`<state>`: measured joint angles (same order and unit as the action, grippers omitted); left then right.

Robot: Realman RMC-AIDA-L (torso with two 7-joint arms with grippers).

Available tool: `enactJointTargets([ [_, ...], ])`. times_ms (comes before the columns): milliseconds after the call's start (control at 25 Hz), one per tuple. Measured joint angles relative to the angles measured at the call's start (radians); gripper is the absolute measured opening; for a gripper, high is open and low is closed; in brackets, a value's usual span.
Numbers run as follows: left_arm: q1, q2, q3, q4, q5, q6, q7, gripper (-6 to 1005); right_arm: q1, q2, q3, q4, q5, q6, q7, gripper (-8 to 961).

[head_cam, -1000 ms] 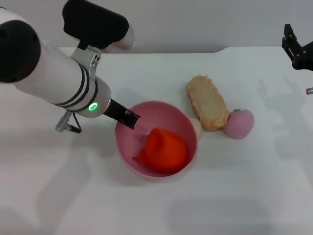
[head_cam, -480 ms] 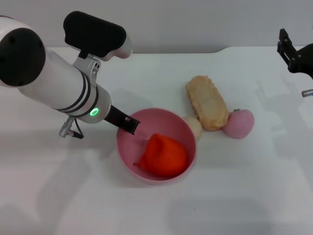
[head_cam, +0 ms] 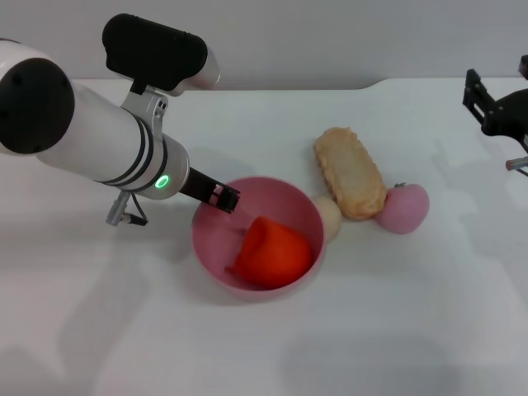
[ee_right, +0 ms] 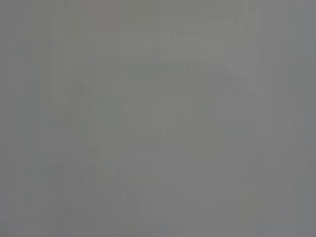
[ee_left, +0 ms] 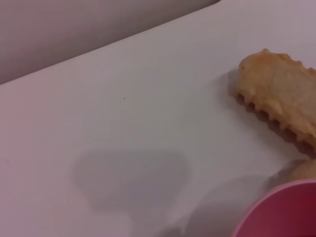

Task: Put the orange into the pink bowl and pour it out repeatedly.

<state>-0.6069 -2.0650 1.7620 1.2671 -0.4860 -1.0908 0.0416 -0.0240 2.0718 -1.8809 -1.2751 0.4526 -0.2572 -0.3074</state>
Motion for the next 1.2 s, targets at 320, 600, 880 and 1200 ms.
enactJointTargets([
  [320,0.002,0.005,-0.007,0.008,0.007,0.027,0.012,485,0.015,-0.002,0.006,-0.004,0.0,0.083,0.004,791],
  [600,-0.006,0.006,-0.037,0.055,0.033,0.051,0.042,710,0.019,-0.001,0.003,-0.008,-0.006,0.097,-0.002,795],
  [880,0.169,0.006,-0.145,0.295,0.29,0.356,0.051,772,-0.005,0.002,0.006,-0.033,-0.004,0.071,0.001,795],
  [1200,0.441,0.005,-0.077,0.072,0.285,1.159,0.039,797,0.013,0.005,-0.047,0.142,0.0,-0.24,0.017,794],
])
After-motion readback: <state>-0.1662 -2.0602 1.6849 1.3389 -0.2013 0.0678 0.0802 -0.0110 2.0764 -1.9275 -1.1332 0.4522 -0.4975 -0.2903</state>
